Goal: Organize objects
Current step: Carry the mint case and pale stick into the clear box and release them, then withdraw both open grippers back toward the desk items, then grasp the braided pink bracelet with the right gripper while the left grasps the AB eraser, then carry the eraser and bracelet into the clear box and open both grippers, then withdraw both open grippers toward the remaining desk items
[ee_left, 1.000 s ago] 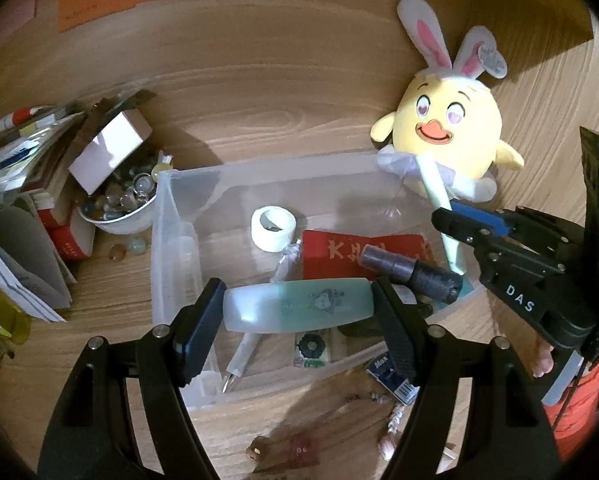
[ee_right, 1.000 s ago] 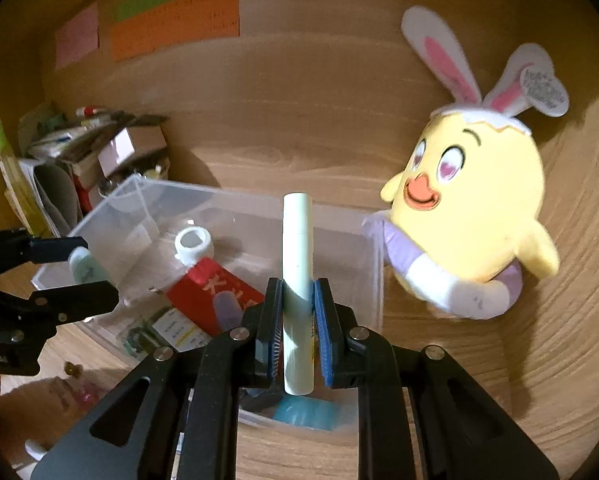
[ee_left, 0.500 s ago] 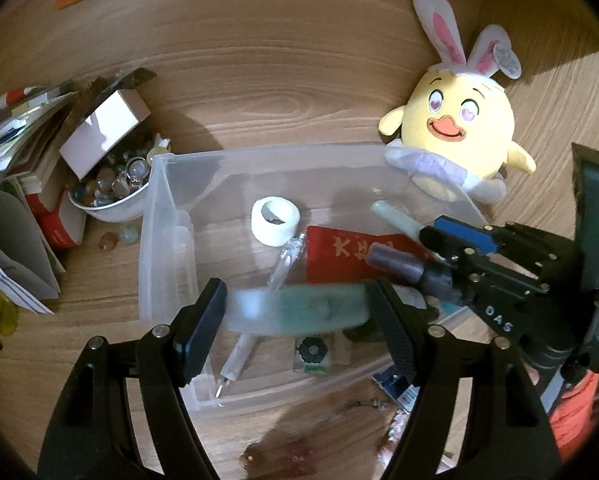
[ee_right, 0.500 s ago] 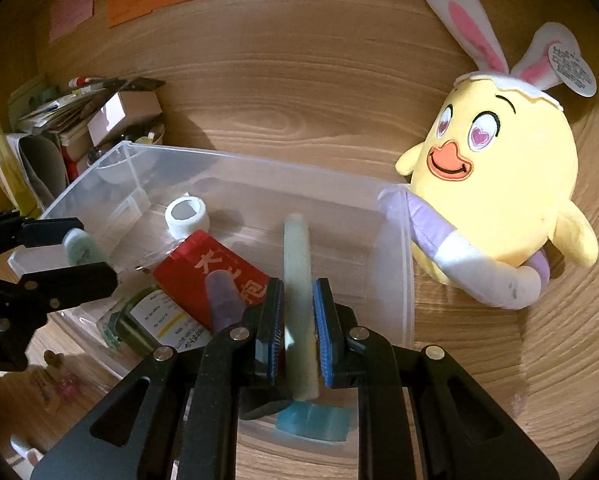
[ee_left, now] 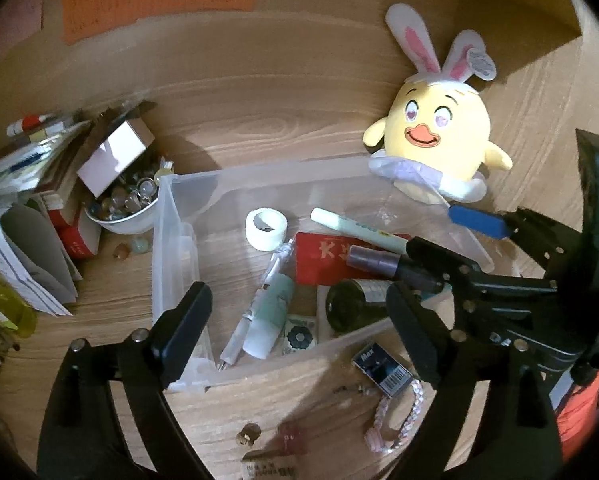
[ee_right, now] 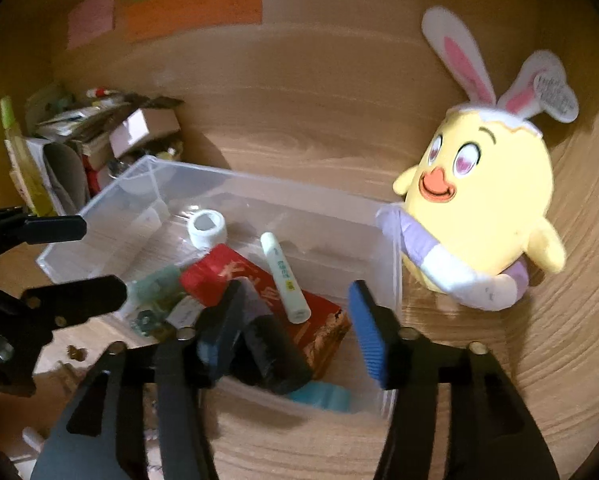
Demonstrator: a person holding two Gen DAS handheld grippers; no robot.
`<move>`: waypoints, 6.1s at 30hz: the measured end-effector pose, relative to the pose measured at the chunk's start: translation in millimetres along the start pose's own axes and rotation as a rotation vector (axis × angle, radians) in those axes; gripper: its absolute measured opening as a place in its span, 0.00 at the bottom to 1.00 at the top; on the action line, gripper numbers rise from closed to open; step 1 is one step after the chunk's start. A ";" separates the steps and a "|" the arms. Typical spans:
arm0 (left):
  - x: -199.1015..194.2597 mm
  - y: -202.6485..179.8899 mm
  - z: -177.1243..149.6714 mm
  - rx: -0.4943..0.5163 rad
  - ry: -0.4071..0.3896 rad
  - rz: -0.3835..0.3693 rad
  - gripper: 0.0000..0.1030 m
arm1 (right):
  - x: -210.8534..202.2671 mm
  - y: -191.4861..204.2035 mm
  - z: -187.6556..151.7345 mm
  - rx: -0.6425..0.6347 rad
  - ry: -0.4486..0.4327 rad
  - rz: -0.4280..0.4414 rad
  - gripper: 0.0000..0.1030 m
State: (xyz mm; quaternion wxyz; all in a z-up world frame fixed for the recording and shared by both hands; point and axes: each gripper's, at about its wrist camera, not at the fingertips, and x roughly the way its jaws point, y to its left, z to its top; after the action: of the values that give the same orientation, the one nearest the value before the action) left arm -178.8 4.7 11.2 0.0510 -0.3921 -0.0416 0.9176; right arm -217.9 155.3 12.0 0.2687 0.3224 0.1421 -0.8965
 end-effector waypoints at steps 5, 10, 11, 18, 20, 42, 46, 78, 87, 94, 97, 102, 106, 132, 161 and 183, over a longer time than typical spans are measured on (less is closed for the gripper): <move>-16.5 -2.9 -5.4 -0.004 -0.018 -0.005 0.92 | -21.5 6.6 -1.8 -0.013 -0.030 0.001 0.65; -33.9 -2.0 -10.9 -0.012 -0.041 -0.003 0.94 | -41.1 13.2 -5.1 -0.008 -0.053 0.012 0.71; -37.1 -1.5 -12.4 -0.012 -0.046 0.000 0.95 | -45.1 14.3 -7.0 -0.007 -0.056 0.013 0.71; -51.0 6.3 -29.0 -0.040 -0.052 -0.004 0.96 | -59.1 27.8 -24.0 -0.002 -0.061 0.038 0.71; -50.3 8.8 -35.7 -0.044 -0.040 0.002 0.96 | -59.1 32.4 -31.1 0.000 -0.052 0.048 0.72; -16.2 31.1 -114.0 -0.077 0.173 -0.004 0.96 | -25.4 60.2 -87.8 0.006 0.145 0.142 0.80; -13.5 28.8 -123.8 -0.045 0.186 0.021 0.93 | -14.2 66.6 -90.8 -0.007 0.189 0.144 0.80; -47.1 23.1 -122.1 -0.003 0.057 0.010 0.39 | -22.1 64.7 -90.0 0.026 0.138 0.193 0.07; -66.5 16.9 -103.9 -0.011 -0.022 -0.009 0.39 | -55.0 65.8 -71.9 0.021 0.036 0.209 0.07; -73.7 12.6 -88.0 -0.018 -0.067 -0.022 0.39 | -74.2 54.9 -59.7 0.043 -0.032 0.211 0.07; -74.8 9.1 -80.4 -0.008 -0.081 -0.016 0.39 | -78.5 49.0 -53.1 0.051 -0.056 0.208 0.07; -71.7 8.9 -66.9 -0.020 -0.095 -0.005 0.39 | -81.7 34.5 -42.3 0.071 -0.092 0.198 0.07; -68.2 8.0 -55.8 -0.021 -0.107 0.004 0.39 | -80.5 24.6 -33.6 0.075 -0.111 0.190 0.07; -0.9 14.4 -2.1 -0.024 -0.024 0.027 0.39 | -14.5 -3.1 8.4 0.023 -0.059 0.088 0.07; 4.9 4.3 -13.3 0.003 -0.004 0.019 0.64 | 15.6 2.2 -2.6 -0.035 0.006 -0.042 0.41; -39.3 19.6 -51.1 -0.010 -0.040 0.065 0.86 | -41.4 25.8 -17.0 -0.063 -0.057 -0.064 0.72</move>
State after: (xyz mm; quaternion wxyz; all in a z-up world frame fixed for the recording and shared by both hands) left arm -116.0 -17.7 1.8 0.0183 -0.3753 -0.0346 0.9261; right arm -167.8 157.7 24.2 0.2537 0.2831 0.1729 -0.9086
